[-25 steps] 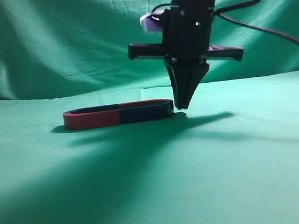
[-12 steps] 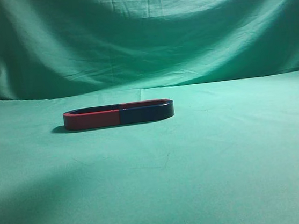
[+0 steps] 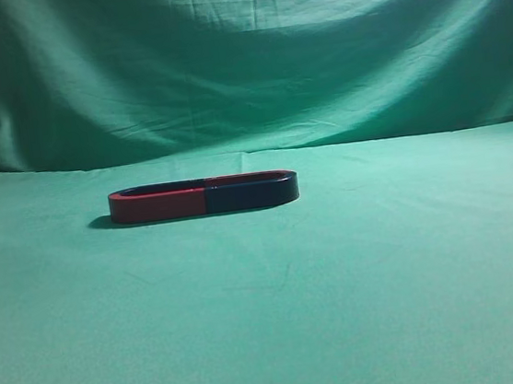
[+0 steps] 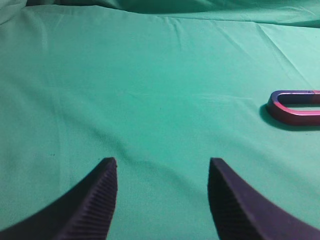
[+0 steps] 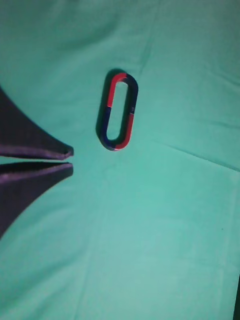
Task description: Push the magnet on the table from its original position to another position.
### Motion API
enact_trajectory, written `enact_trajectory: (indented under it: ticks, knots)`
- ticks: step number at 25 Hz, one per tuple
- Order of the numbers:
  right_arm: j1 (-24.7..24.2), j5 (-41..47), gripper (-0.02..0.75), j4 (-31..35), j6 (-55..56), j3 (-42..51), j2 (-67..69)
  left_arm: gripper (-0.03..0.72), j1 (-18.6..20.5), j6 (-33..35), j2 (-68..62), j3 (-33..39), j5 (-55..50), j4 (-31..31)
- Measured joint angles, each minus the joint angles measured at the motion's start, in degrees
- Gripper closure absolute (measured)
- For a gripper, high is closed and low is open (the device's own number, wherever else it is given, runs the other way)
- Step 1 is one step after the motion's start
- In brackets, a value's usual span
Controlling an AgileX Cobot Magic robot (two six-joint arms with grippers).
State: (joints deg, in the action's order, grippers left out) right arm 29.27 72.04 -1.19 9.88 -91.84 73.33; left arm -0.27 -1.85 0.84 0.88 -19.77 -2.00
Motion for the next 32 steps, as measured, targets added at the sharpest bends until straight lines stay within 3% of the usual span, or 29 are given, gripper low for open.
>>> enact_trajectory:
  ticks: [12,24,32]
  knots:
    - [0.0,-3.4,0.738,0.0,0.0,27.0,-34.84,0.316,0.0,0.0,0.0,0.0,0.0,0.0]
    - [0.0,1.22,0.738,1.32,-0.36,39.57,-60.31,0.316,0.0,0.0,0.0,0.0,0.0,0.0]
    - [-1.7,-18.02,0.738,-0.1,-2.57,55.34,-73.81,0.316,0.0,0.0,0.0,0.0,0.0,0.0]
